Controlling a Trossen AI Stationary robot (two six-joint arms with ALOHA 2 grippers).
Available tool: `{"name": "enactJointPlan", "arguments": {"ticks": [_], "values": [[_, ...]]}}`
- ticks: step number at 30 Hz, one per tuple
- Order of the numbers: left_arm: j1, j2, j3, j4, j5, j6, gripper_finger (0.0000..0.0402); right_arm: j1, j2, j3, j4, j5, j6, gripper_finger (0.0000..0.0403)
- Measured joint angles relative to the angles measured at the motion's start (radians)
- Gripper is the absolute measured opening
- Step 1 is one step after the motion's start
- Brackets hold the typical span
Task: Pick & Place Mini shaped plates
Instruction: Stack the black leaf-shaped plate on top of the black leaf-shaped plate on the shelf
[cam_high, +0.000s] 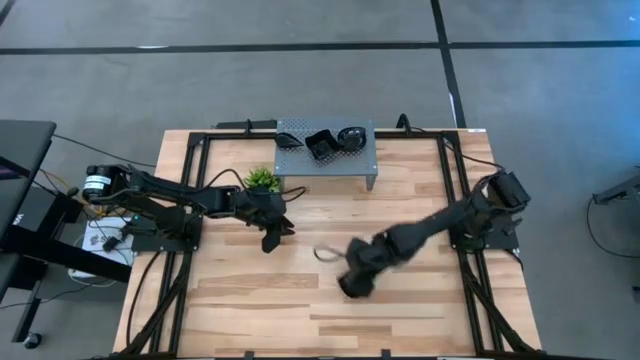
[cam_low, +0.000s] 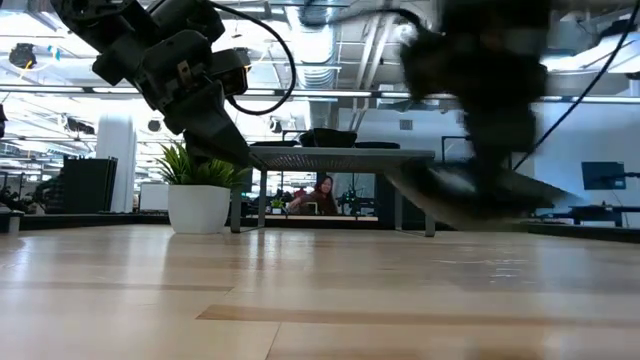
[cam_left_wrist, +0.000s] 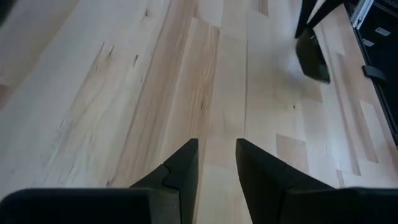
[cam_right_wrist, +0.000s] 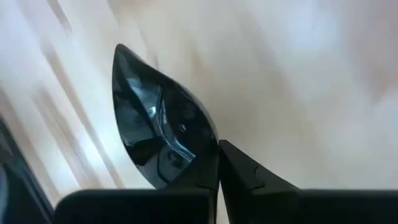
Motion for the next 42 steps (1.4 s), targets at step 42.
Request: {"name": "enactJointPlan", "arguments": {"ticks": [42], "values": [[0.000, 0.000, -0.001, 0.078, 0.000, 0.000, 0.0108, -0.852, -0.014, 0.599, -0.345, 0.352, -1.788, 0.0000]]}}
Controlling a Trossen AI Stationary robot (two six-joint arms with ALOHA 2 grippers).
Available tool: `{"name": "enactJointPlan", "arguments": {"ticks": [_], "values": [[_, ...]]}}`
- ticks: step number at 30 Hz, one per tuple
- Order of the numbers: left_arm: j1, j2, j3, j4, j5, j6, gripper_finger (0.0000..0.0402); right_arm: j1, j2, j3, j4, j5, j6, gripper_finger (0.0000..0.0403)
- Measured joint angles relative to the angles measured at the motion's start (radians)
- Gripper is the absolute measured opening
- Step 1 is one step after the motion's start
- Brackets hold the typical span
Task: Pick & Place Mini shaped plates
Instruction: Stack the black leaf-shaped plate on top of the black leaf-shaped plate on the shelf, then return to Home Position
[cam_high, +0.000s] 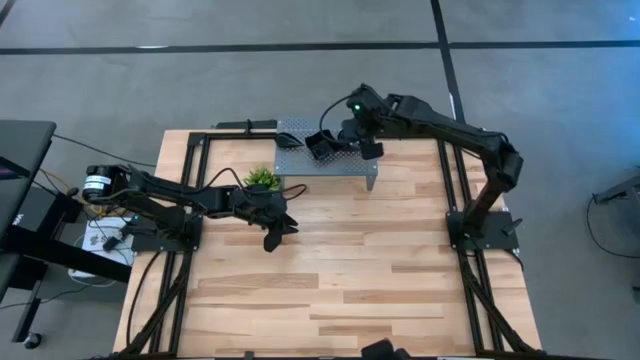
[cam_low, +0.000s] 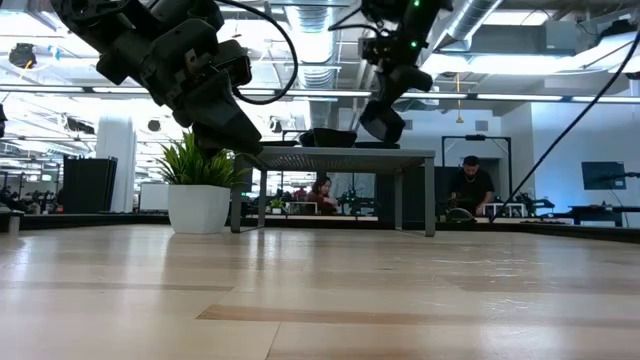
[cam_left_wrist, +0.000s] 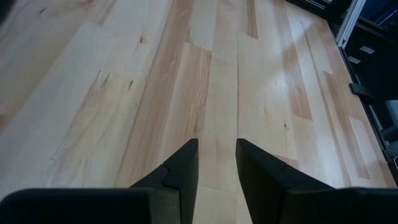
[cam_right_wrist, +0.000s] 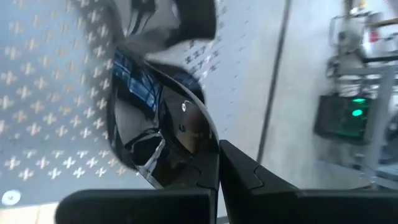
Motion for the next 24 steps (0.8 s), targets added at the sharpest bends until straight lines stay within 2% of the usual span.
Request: {"name": "enactJointPlan", "arguments": {"ticks": [3, 7, 17, 24], "values": [[0.000, 0.000, 0.000, 0.000, 0.000, 0.000, 0.0108, -0.015, 0.031, 0.021, -0.057, -0.004, 0.000, 0.0000], [0.000, 0.000, 0.000, 0.001, 0.000, 0.000, 0.0108, -0.030, 0.053, 0.022, -0.049, -0.005, 0.000, 0.0006], [0.000, 0.000, 0.000, 0.002, 0.000, 0.000, 0.0108, -0.026, 0.053, 0.022, -0.047, 0.002, 0.001, 0.0076], [0.000, 0.000, 0.000, 0.002, 0.000, 0.000, 0.0108, 0.006, 0.029, 0.023, -0.066, 0.019, 0.092, 0.0080]]}}
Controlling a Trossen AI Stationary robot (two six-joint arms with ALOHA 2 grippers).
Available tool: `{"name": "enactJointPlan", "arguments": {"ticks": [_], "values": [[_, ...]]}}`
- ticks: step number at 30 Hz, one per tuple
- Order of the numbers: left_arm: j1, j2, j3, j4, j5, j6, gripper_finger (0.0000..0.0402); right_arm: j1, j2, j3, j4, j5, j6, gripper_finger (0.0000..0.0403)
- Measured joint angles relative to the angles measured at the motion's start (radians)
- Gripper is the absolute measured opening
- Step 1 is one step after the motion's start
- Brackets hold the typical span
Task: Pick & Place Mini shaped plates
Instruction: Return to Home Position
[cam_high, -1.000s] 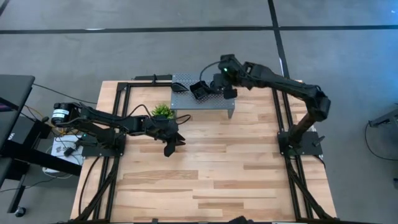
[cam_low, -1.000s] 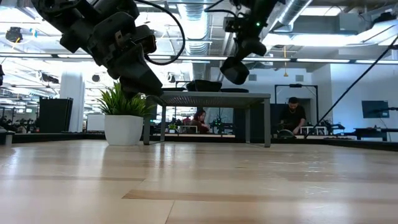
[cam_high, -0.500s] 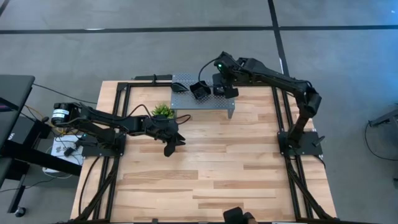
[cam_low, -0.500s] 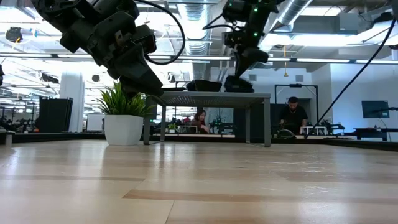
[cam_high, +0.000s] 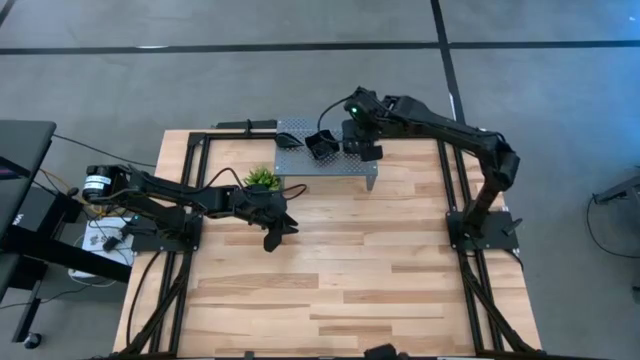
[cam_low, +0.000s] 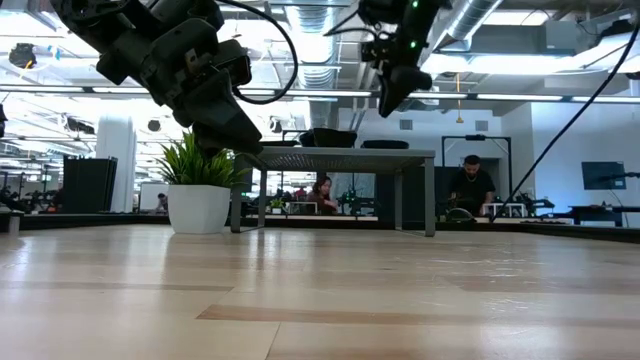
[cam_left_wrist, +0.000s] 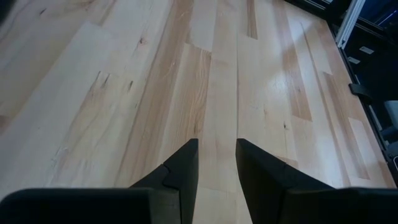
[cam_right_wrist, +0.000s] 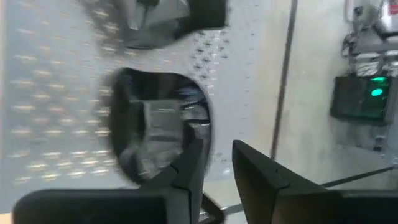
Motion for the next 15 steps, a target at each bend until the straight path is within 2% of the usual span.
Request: {"name": "enactJointPlan", "arguments": {"ticks": [3, 7, 10, 12, 15], "values": [[0.000, 0.000, 0.000, 0.002, 0.000, 0.000, 0.0108, 0.043, -0.023, 0.000, -0.035, -0.001, 0.097, 0.0073], [0.000, 0.000, 0.001, 0.026, -0.002, 0.023, 0.0108, 0.136, -0.086, 0.000, -0.078, -0.003, 0.305, 0.0063], [-0.001, -0.003, 0.001, 0.069, -0.057, 0.057, 0.0108, 0.203, -0.149, -0.011, -0.151, -0.047, 0.354, 0.0061], [0.000, -0.029, 0.001, 0.080, -0.083, 0.058, 0.0108, 0.229, -0.212, -0.046, -0.147, -0.127, 0.414, 0.0060], [-0.006, -0.118, 0.001, 0.067, -0.089, 0.058, 0.0108, 0.222, -0.356, -0.199, -0.052, -0.354, 0.462, 0.0060]]}}
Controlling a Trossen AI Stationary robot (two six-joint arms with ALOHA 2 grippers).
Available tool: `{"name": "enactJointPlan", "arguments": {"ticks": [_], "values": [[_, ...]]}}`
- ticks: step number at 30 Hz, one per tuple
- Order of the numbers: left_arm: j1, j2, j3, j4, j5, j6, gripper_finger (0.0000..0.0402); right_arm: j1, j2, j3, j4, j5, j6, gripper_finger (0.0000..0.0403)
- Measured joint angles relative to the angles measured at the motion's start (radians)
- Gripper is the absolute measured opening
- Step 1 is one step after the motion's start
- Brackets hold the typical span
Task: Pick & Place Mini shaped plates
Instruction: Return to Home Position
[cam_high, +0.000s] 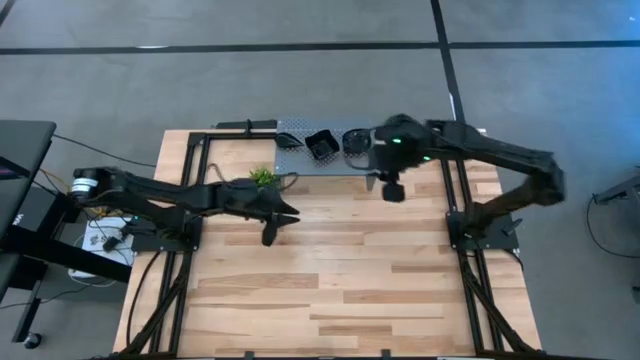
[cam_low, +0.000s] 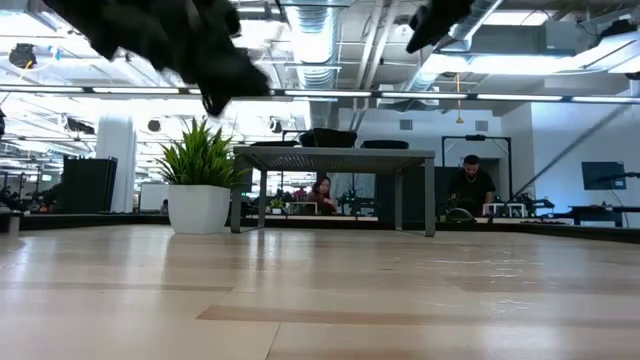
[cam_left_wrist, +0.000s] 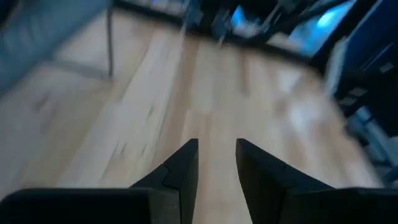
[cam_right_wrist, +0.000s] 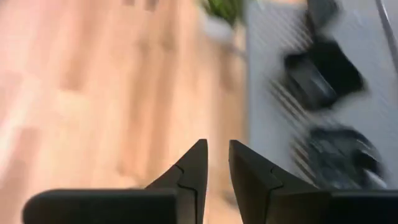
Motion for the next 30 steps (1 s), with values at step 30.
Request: {"name": "enactJointPlan", "arguments": {"ticks": [30], "values": [[-0.131, -1.204, -0.554, 0.037, -0.277, 0.176, 0.0108, -0.149, -1.207, -1.494, 1.069, -0.077, 0.415, 0.0060]]}}
